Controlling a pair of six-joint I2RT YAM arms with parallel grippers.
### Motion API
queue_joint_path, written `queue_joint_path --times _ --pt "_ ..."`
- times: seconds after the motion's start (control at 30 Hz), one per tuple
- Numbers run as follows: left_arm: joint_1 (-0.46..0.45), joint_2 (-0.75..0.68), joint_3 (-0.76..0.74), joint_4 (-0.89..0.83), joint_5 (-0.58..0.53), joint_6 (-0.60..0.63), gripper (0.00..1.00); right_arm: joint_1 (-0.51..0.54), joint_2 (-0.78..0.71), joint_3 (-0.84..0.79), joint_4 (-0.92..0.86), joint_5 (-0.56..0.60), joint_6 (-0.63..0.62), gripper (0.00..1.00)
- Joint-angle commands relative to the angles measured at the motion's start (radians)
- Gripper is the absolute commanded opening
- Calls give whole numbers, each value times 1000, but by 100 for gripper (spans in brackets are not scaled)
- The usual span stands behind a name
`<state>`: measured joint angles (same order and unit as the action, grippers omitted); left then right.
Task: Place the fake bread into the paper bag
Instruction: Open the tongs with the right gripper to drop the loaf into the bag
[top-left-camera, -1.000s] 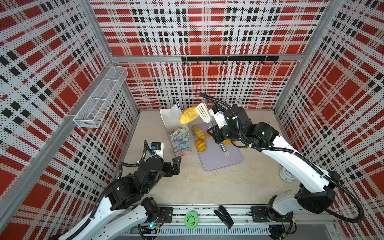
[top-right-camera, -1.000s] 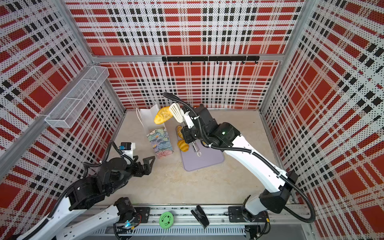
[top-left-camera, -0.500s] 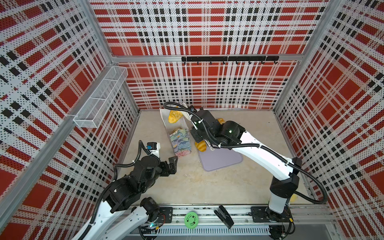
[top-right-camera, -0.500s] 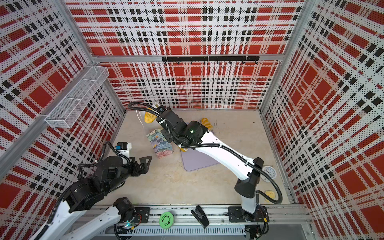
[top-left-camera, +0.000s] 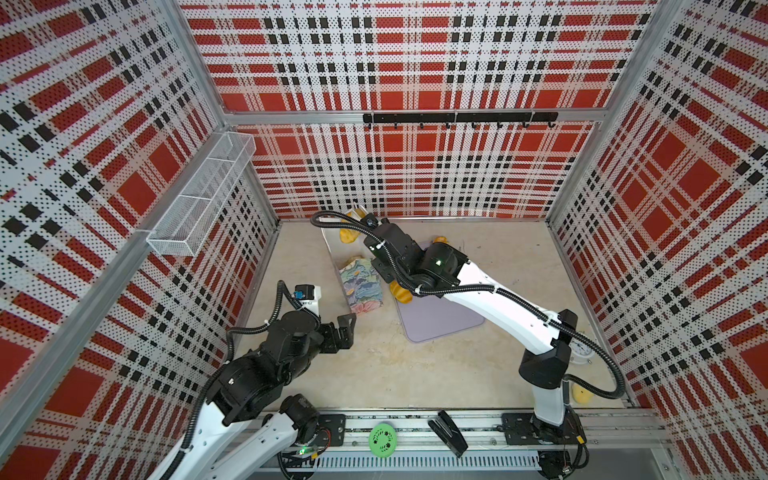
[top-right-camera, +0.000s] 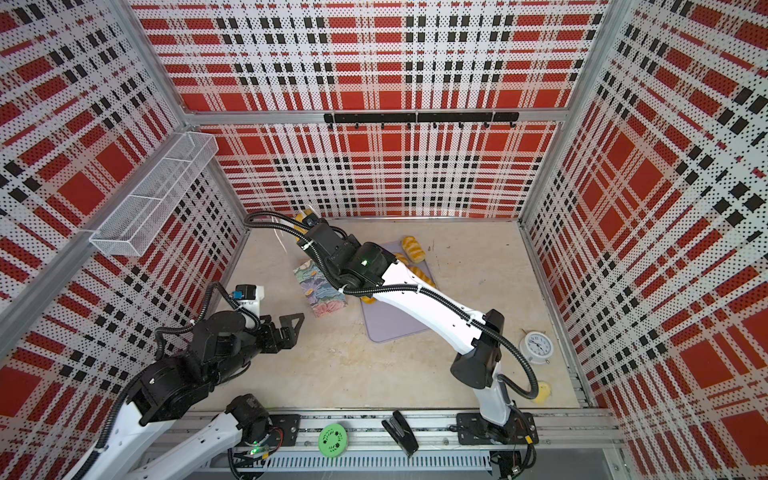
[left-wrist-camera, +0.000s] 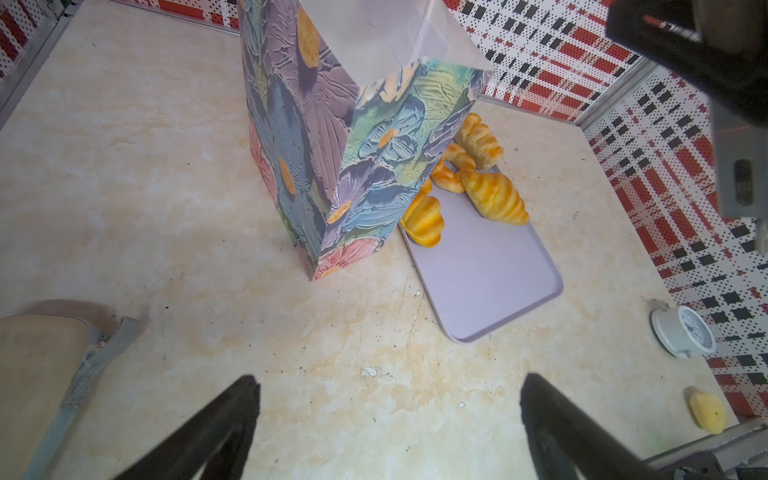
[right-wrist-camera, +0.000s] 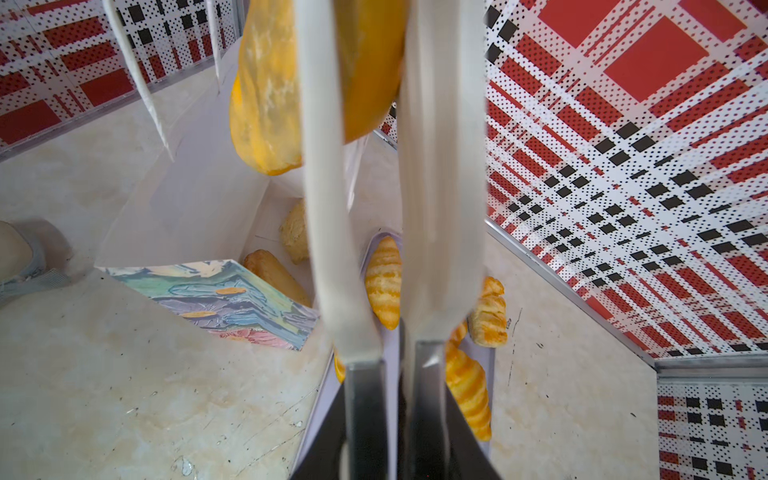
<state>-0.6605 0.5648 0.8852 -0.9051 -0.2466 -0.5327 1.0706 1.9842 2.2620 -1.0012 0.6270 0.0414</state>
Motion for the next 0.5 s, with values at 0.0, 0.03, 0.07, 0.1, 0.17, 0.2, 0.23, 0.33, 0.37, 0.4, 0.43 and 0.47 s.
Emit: queue_joint_path --times 0.0,0.03,0.07,0.1,0.17,0.2,0.23,0.33,0.37,0.4,0.43,0.47 --pt "11 14 -17 33 23 4 99 10 35 68 13 39 -22 28" --pt "11 18 -18 37 26 3 99 10 44 77 6 42 -24 28" --pt "13 21 -20 43 27 3 99 10 51 83 2 46 -27 29" --pt "14 24 -22 50 32 1 99 11 56 86 -1 47 -31 29" --pt "17 29 -28 64 42 -2 99 11 63 87 -8 50 -38 31" --pt "18 33 -31 71 53 -4 99 11 66 88 -10 50 -41 32" --pt "18 35 -35 77 60 -6 99 11 68 89 -14 49 -44 32" --pt "21 41 -48 94 77 -17 99 10 68 88 -23 49 -44 35" --pt "20 41 -53 99 81 -19 99 11 67 88 -27 46 -44 36" --pt "21 43 -55 101 83 -21 99 11 65 88 -28 42 -44 37" --pt "20 43 -58 103 84 -22 99 11 64 86 -31 42 -45 39" --pt "20 42 -58 103 84 -22 99 10 61 82 -33 37 -46 40"
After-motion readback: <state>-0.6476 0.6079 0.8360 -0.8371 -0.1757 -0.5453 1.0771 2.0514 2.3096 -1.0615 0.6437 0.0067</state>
